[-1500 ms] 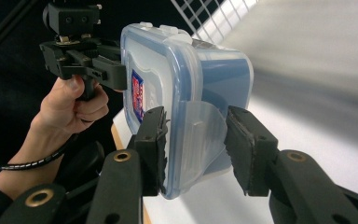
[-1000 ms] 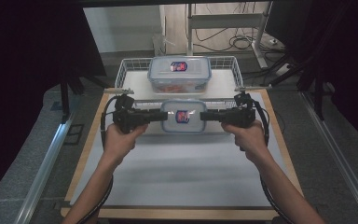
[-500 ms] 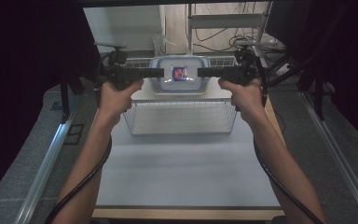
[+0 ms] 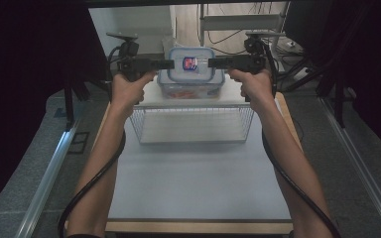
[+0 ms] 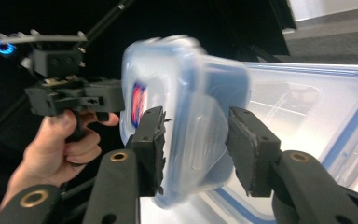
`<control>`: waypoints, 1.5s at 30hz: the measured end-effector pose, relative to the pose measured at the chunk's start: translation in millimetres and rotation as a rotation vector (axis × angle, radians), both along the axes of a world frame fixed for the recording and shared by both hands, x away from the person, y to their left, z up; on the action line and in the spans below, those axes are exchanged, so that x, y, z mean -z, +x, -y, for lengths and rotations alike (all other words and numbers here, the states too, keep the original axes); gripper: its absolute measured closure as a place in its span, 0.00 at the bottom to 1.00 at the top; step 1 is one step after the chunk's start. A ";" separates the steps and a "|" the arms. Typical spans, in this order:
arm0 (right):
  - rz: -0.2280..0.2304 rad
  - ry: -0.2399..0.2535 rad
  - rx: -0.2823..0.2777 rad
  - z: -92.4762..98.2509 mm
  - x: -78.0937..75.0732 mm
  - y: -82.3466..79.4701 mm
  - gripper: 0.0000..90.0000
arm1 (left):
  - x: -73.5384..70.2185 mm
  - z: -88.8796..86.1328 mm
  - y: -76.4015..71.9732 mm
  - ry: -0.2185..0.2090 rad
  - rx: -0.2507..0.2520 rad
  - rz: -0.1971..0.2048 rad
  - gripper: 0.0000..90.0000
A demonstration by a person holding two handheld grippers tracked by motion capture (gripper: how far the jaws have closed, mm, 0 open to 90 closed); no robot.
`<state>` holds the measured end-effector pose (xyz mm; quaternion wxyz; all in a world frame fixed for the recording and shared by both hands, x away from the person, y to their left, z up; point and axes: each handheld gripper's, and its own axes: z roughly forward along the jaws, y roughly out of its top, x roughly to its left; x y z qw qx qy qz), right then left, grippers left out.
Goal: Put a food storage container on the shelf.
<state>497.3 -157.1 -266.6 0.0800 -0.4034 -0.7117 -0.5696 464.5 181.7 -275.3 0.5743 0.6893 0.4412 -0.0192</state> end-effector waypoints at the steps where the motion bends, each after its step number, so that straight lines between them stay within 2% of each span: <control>1: 0.006 -0.010 0.003 -1.3 0.4 0.7 0.60 | -0.2 2.3 0.3 0.018 -0.008 0.002 0.59; 2: 0.005 -0.019 0.011 -2.5 0.3 0.8 0.59 | -0.2 4.3 0.5 0.033 -0.011 0.002 0.59; 5: 0.016 -0.018 0.027 -2.3 0.6 2.5 0.58 | 1.3 5.6 1.8 0.029 -0.018 -0.002 0.57; 8: 0.049 -0.056 0.068 -2.3 -0.3 3.8 0.54 | 2.5 5.7 1.0 -0.001 -0.019 0.008 0.54; 11: 0.118 -0.104 0.106 -1.2 -3.1 2.7 0.49 | 1.6 6.9 -2.3 0.015 -0.025 0.024 0.48; 14: 0.197 -0.120 0.127 2.7 -7.0 -6.0 0.48 | 0.5 5.3 -9.6 0.024 -0.026 0.062 0.44; 16: 0.248 -0.115 0.122 7.5 -7.8 -15.9 0.57 | 0.0 2.8 -16.8 0.038 -0.034 0.102 0.43; 18: 0.294 -0.120 0.126 11.0 -6.8 -29.8 0.70 | 0.7 0.0 -26.1 0.045 -0.035 0.140 0.43; 20: 0.346 -0.184 0.120 11.7 -3.5 -44.2 0.83 | 2.9 -1.7 -35.8 0.067 -0.051 0.179 0.44; 22: 0.396 -0.239 0.108 8.3 3.2 -55.4 0.87 | 6.7 -1.9 -42.6 0.087 -0.053 0.204 0.46; 24: 0.400 -0.258 0.080 2.2 10.6 -62.5 0.85 | 10.7 -0.9 -45.8 0.106 -0.059 0.212 0.46; 26: 0.414 -0.291 0.069 -6.3 16.6 -66.3 0.82 | 13.8 0.3 -47.0 0.106 -0.059 0.215 0.46; 29: 0.435 -0.360 0.093 -18.0 20.9 -67.2 0.82 | 16.4 1.6 -48.2 0.110 -0.050 0.216 0.46; 30: 0.438 -0.369 0.100 -20.1 21.5 -66.3 0.83 | 17.2 1.9 -49.0 0.110 -0.049 0.215 0.46; 34: 0.409 -0.360 0.113 -21.2 23.6 -57.7 0.86 | 20.4 1.5 -52.3 0.121 -0.051 0.220 0.46; 39: 0.400 -0.359 0.128 -19.6 27.2 -54.5 0.87 | 26.3 -1.0 -61.2 0.124 -0.057 0.233 0.44; 42: 0.421 -0.341 0.110 -16.5 28.3 -66.7 0.85 | 32.4 0.2 -76.9 0.148 -0.044 0.264 0.42; 45: 0.446 -0.330 0.077 -10.0 38.2 -89.6 0.79 | 44.9 6.4 -101.3 0.228 -0.034 0.313 0.37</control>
